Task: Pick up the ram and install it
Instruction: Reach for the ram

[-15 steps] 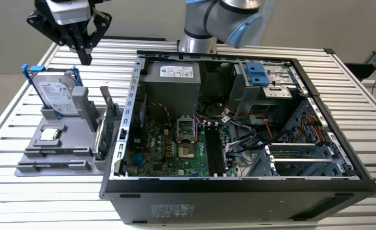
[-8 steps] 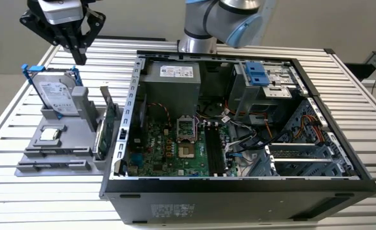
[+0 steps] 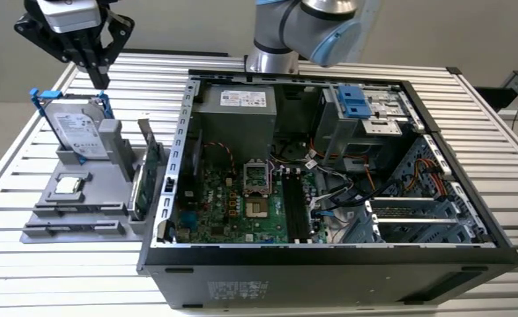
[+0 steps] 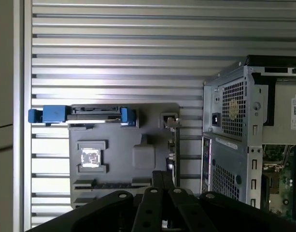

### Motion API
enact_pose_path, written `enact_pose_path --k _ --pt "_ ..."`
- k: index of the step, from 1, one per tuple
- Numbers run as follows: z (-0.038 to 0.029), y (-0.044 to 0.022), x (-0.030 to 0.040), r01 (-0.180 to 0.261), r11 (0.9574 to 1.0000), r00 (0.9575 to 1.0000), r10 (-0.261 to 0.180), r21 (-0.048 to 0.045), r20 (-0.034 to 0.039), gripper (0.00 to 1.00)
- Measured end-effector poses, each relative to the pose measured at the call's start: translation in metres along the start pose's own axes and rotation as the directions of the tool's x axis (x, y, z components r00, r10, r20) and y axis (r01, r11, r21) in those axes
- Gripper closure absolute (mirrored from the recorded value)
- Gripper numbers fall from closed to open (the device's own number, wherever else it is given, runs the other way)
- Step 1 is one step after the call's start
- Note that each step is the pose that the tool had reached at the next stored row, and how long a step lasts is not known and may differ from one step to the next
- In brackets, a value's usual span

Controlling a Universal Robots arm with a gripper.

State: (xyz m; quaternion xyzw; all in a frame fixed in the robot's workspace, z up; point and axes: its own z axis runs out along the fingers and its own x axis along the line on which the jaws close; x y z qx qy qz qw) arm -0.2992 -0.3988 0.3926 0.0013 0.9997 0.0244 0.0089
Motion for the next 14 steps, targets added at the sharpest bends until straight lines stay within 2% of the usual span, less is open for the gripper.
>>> enact_pose_path --k 14 --pt "-0.0004 -0.0001 0.0236 0.020 0.9998 0.9998 -0.020 -0.0004 -0.0011 1.00"
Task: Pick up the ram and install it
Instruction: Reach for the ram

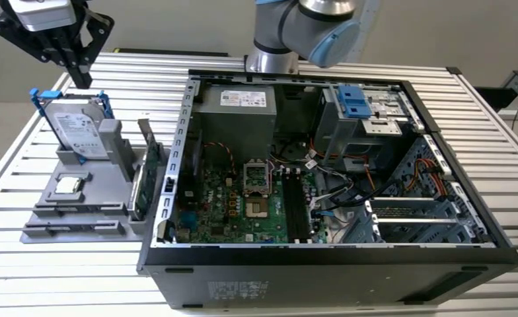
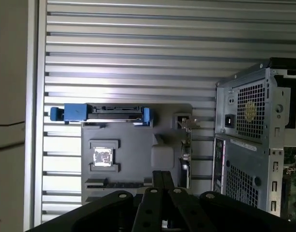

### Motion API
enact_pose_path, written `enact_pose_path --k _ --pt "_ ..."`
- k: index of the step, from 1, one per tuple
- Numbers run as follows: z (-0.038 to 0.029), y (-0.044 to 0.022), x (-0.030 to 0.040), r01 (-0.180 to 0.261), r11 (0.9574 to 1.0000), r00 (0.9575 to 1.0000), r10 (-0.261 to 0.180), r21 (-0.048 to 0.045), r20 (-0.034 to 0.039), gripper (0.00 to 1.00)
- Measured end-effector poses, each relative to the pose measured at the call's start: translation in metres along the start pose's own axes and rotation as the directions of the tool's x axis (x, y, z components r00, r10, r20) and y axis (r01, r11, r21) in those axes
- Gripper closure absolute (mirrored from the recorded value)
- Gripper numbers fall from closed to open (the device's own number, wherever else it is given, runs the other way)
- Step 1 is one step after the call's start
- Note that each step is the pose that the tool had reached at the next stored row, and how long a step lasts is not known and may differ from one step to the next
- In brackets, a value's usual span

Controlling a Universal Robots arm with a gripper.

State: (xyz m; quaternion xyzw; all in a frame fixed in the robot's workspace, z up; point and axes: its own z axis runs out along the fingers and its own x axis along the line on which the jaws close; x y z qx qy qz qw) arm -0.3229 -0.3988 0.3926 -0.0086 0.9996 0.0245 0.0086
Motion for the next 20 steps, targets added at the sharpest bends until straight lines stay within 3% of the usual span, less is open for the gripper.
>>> enact_pose_path --k 20 --pt "-0.0006 0.0005 0.0298 0.025 0.9997 0.9997 -0.025 -0.0004 -0.0013 1.00"
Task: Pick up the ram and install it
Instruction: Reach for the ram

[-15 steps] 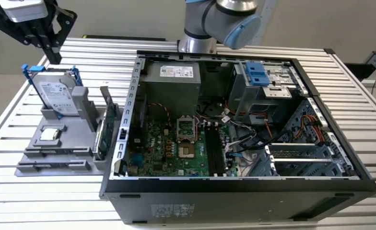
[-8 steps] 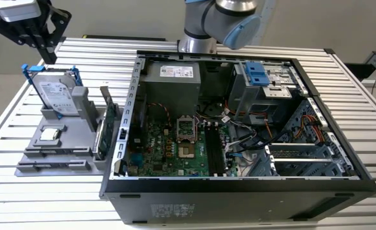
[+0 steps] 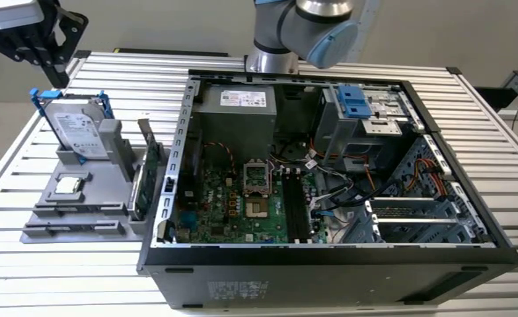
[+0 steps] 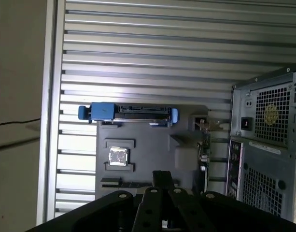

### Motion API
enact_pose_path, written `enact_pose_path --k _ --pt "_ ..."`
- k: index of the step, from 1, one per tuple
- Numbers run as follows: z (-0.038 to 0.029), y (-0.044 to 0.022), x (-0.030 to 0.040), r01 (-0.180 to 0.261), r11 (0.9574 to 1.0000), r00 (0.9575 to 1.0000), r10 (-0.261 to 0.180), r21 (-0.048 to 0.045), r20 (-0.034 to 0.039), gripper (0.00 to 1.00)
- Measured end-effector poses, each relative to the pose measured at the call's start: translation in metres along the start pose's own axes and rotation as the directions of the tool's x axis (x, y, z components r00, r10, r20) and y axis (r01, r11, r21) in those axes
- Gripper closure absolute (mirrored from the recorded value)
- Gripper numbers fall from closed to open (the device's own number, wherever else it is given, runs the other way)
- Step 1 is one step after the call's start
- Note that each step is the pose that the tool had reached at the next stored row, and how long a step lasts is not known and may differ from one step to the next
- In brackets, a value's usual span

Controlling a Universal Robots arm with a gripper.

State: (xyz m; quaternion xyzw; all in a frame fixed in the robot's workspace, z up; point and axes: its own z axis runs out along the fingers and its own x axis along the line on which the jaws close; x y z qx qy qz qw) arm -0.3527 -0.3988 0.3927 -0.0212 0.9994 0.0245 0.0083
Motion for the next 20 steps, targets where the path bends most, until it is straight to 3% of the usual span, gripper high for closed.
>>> enact_pose_path --k 4,11,20 --pt "0.0000 0.0002 0.0043 0.004 1.0000 1.0000 -0.004 -0.0001 -0.0001 1.00" --pt "-0.0001 0.0000 0.0046 0.004 1.0000 1.0000 -0.004 -0.0001 -0.0002 1.00" --pt "-0.0005 -0.0089 0.0051 0.005 1.0000 1.0000 -0.005 -0.0001 -0.0002 1.00"
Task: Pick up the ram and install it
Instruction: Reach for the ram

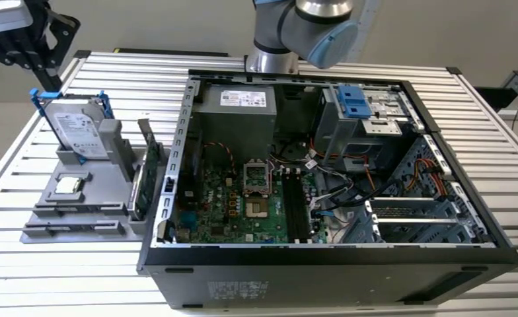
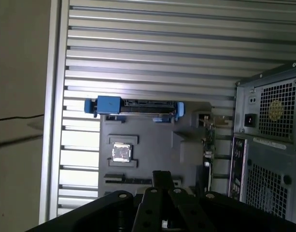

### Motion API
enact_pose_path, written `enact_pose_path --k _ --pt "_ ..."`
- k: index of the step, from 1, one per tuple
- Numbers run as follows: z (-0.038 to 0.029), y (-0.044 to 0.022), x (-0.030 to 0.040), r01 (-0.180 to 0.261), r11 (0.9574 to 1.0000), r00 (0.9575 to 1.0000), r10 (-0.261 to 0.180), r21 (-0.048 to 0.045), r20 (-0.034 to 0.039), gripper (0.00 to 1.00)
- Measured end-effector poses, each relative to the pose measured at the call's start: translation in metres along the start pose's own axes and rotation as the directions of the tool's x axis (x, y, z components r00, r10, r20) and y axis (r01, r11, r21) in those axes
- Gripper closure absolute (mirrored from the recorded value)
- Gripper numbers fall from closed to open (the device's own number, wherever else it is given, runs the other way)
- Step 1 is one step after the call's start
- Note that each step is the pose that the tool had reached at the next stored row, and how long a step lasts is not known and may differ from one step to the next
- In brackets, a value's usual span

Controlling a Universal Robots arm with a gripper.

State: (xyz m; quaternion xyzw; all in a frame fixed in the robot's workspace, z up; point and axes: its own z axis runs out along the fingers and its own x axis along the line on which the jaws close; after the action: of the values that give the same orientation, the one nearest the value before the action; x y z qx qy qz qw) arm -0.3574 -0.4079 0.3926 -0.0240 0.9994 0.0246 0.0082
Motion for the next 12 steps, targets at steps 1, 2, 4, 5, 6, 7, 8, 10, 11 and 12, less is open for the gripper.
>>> enact_pose_path --k 1,2,4,5,6,7,8,10,11,12 --pt "-0.0001 -0.0013 0.0001 0.001 1.0000 1.0000 -0.001 0.0000 0.0000 1.00" --pt "-0.0001 -0.0027 0.0002 0.001 1.0000 1.0000 -0.001 0.0000 0.0000 1.00" --pt "-0.0003 -0.0054 0.0005 0.003 1.0000 1.0000 -0.003 -0.0001 -0.0001 1.00" --pt "-0.0003 -0.0066 0.0006 0.003 1.0000 1.0000 -0.003 -0.0001 -0.0001 1.00" --pt "-0.0004 -0.0079 0.0007 0.004 1.0000 1.0000 -0.004 -0.0001 -0.0001 1.00" --pt "-0.0004 -0.0092 0.0008 0.004 1.0000 1.0000 -0.004 -0.0001 -0.0001 1.00" --pt "-0.0005 -0.0104 0.0009 0.005 1.0000 1.0000 -0.005 -0.0001 -0.0002 1.00" --pt "-0.0006 -0.0130 0.0011 0.006 1.0000 1.0000 -0.006 -0.0002 -0.0002 1.00" --pt "-0.0007 -0.0143 0.0012 0.007 1.0000 1.0000 -0.007 -0.0002 -0.0003 1.00" --pt "-0.0008 -0.0155 0.0012 0.008 1.0000 1.0000 -0.008 -0.0002 -0.0003 1.00"
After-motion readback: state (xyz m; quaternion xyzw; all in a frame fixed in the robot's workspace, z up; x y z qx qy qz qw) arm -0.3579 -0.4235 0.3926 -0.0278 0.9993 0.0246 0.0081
